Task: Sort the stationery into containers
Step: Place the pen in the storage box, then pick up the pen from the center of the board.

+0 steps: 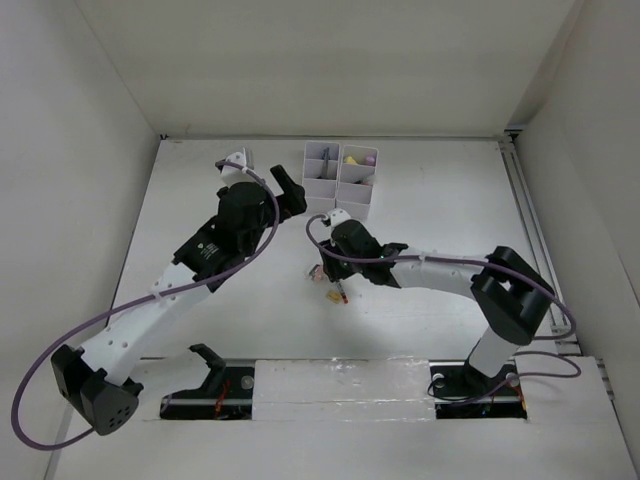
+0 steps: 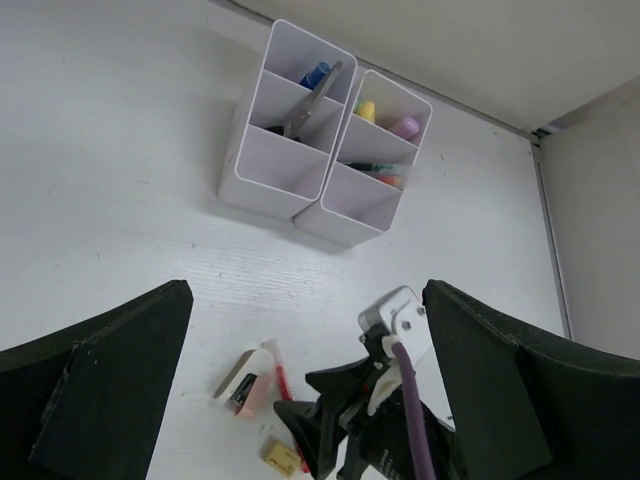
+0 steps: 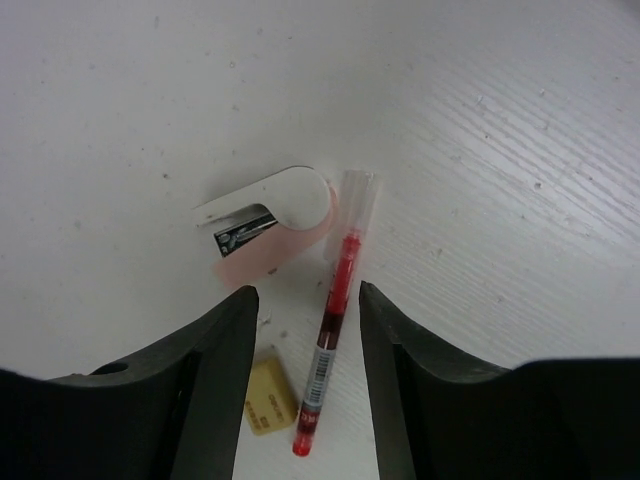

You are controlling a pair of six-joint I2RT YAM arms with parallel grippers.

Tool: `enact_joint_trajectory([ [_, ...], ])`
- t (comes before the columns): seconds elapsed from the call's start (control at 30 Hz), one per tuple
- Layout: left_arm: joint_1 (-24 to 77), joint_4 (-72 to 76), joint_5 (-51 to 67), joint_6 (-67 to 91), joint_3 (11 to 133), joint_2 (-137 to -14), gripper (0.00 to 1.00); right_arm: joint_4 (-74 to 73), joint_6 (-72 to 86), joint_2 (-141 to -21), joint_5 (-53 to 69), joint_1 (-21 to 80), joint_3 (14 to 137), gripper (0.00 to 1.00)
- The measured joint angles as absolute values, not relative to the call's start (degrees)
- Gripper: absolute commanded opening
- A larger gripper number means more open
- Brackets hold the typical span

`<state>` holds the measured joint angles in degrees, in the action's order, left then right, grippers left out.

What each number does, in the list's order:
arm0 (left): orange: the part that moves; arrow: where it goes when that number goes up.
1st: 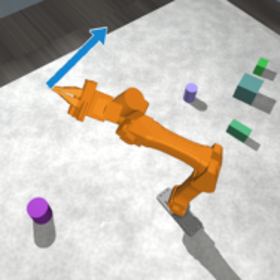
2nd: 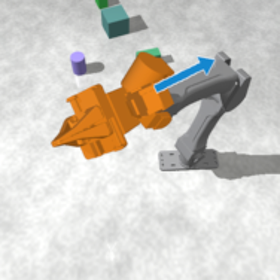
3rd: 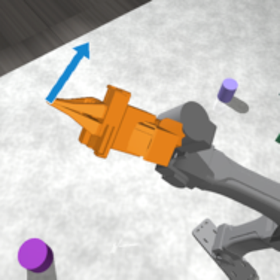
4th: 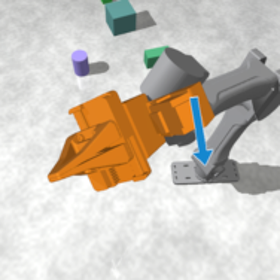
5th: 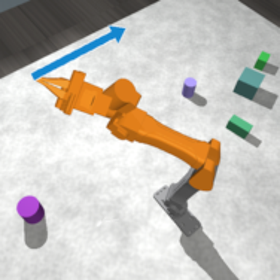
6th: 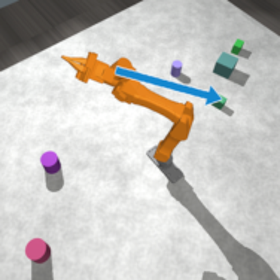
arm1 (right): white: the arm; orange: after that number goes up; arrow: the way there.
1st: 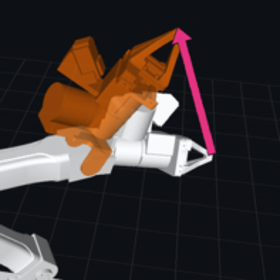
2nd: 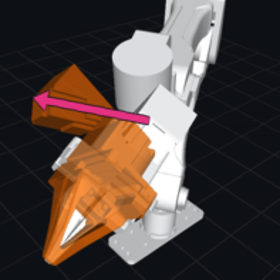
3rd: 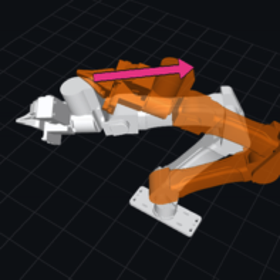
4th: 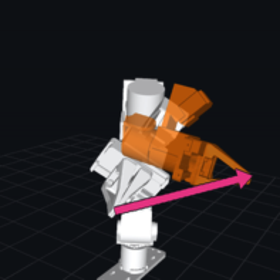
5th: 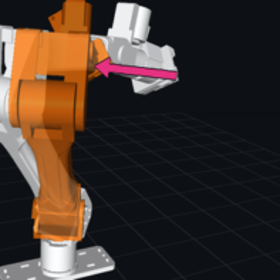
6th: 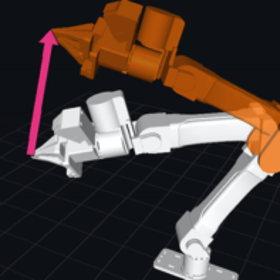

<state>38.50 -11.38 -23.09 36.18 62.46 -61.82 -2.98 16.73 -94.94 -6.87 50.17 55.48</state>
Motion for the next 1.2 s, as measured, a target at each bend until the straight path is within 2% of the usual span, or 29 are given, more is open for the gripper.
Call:
enact_joint_trajectory([
  [0.27, 38.13, -13.93, -22.98, 36.58, 59.57, -56.49, 1.00, -5.45, 18.68, -100.53, -11.81, 53.19, 58.59, 0.46],
  [0.9, 38.09, -13.91, -21.19, 36.67, 58.06, -55.64, 1.00, -7.70, 22.48, -101.62, -16.51, 53.25, 57.14, 0.42],
  [1.0, 38.09, -14.02, -20.95, 36.67, 57.65, -55.66, 1.00, -7.73, 22.92, -101.67, -17.04, 53.30, 57.14, 0.32],
  [1.1, 38.09, -13.98, -20.51, 36.73, 57.63, -55.75, 1.00, -7.66, 23.49, -101.73, -17.43, 53.30, 57.10, 0.17],
  [1.2, 38.09, -13.91, -20.10, 36.86, 57.43, -55.77, 1.00, -7.31, 24.62, -101.73, -18.04, 53.34, 56.84, 0.07],
])
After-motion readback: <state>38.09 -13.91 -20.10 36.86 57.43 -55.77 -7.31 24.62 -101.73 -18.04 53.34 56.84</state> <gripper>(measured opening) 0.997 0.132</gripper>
